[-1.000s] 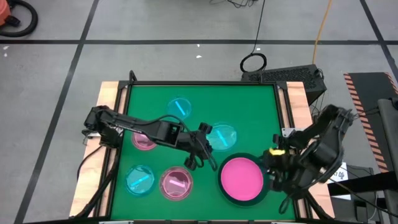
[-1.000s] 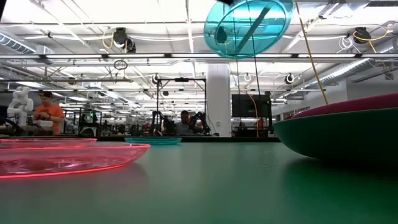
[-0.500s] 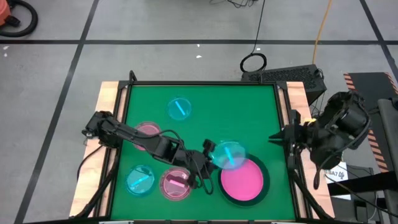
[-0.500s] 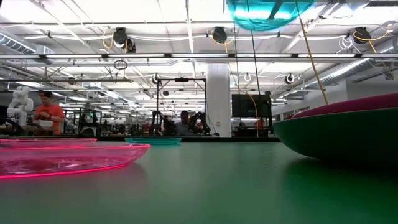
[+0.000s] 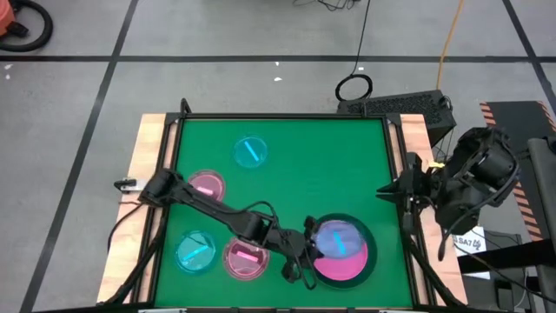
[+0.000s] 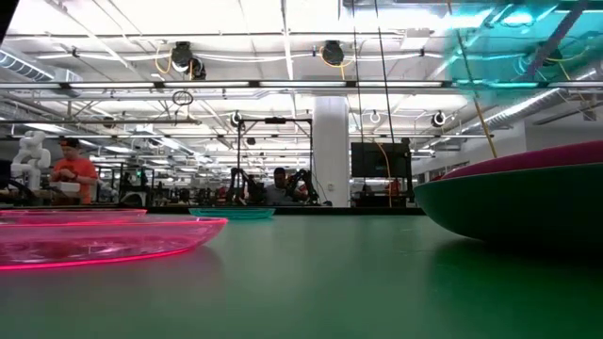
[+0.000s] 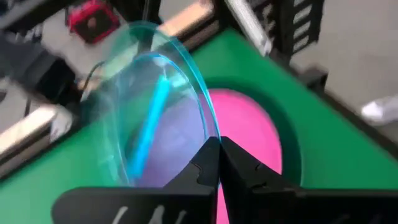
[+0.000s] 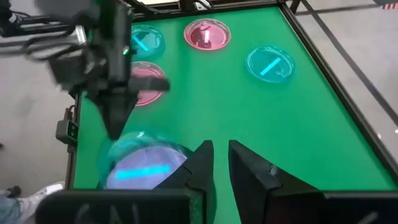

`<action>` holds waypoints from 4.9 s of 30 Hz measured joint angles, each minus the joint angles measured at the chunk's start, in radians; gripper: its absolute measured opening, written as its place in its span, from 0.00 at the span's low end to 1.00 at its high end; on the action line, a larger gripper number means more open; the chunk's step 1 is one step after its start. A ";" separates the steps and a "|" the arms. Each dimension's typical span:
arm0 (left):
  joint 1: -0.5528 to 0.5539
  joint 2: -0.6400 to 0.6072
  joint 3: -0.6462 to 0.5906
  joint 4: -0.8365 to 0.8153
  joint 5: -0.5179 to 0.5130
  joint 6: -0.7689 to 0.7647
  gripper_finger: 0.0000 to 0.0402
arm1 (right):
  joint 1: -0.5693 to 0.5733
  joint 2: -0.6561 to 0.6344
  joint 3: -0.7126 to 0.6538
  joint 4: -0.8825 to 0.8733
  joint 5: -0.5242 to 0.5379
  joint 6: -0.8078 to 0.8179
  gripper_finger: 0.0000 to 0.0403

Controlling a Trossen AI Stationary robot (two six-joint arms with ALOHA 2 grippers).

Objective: Stack plastic plates
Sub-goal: Stack the middle blue plate on top of pink plate, then stack the bottom pink plate on top of the blue plate

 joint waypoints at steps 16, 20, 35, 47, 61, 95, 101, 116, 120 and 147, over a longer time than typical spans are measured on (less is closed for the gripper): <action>0.000 0.361 0.542 -0.441 0.054 -0.171 0.05 | -0.001 0.029 -0.006 0.060 0.082 0.316 0.11; 0.002 0.403 0.596 -0.500 0.082 -0.214 0.09 | -0.001 0.031 -0.007 0.084 0.132 0.313 0.11; 0.012 0.393 0.595 -0.543 0.085 -0.301 0.30 | -0.001 0.043 -0.007 0.090 0.153 0.310 0.11; 0.056 0.344 0.596 -0.582 0.118 -0.449 0.30 | -0.001 0.048 -0.007 0.057 0.150 0.306 0.11; 0.095 0.227 0.595 -0.684 0.036 -0.767 0.30 | 0.001 0.057 -0.007 0.026 -0.031 0.288 0.11; -0.068 0.148 0.434 -1.208 -0.069 -1.188 0.30 | 0.001 0.059 -0.007 -0.001 -0.039 0.025 0.11; -0.112 0.148 0.432 -1.255 -0.063 -1.295 0.30 | 0.001 0.059 -0.007 0.000 -0.087 0.053 0.11; -0.172 -0.178 -0.060 -1.294 -0.280 -1.334 0.13 | 0.001 0.059 -0.007 0.086 -0.083 0.077 0.11; -0.170 -0.469 -0.430 -0.927 -0.246 -1.400 0.10 | 0.001 0.059 -0.007 0.096 -0.048 0.077 0.11; -0.170 -0.818 -0.822 -0.669 0.027 -1.777 0.33 | -0.083 0.127 -0.007 0.110 0.132 0.265 0.11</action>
